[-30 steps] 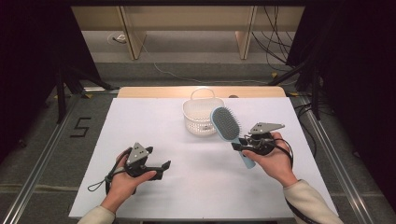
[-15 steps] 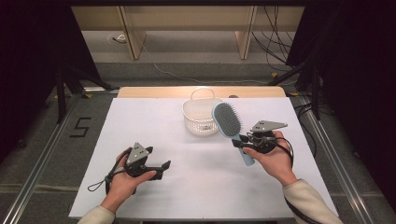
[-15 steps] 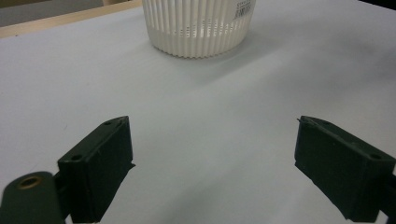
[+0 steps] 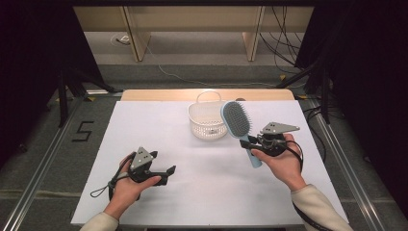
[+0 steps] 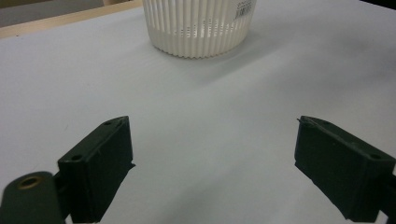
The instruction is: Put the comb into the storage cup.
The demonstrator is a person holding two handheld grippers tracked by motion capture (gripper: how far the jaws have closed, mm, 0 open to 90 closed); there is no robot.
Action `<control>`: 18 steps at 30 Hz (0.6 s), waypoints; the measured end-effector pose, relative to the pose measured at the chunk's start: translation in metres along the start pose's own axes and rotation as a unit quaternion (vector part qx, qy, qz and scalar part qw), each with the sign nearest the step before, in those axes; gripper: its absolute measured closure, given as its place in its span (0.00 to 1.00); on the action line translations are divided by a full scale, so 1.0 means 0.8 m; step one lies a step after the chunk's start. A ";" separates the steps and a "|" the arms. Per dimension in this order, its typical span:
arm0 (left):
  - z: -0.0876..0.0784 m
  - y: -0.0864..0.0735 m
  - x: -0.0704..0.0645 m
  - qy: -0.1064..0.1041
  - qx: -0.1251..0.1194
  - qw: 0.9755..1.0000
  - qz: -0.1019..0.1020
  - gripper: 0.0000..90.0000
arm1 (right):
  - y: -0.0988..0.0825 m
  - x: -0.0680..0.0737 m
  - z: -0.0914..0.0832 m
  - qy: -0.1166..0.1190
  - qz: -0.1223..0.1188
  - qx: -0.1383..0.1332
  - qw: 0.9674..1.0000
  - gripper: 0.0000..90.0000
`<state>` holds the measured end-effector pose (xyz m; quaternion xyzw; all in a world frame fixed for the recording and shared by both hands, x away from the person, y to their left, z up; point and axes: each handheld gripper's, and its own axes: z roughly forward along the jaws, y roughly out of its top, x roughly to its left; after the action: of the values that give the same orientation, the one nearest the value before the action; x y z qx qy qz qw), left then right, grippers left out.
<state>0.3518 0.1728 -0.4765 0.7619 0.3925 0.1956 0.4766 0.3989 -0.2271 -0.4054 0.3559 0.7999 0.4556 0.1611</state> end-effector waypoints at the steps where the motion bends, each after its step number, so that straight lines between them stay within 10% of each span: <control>1: 0.000 0.000 0.000 0.000 0.000 1.000 0.000 0.12 | 0.000 0.000 0.000 0.000 0.000 0.000 1.000 0.79; 18: 0.000 0.000 0.000 0.000 -0.001 1.000 0.000 0.12 | 0.004 -0.002 0.001 -0.003 0.007 -0.011 1.000 0.79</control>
<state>0.3518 0.1726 -0.4765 0.7617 0.3921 0.1956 0.4773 0.4018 -0.2269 -0.4033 0.3609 0.7920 0.4644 0.1639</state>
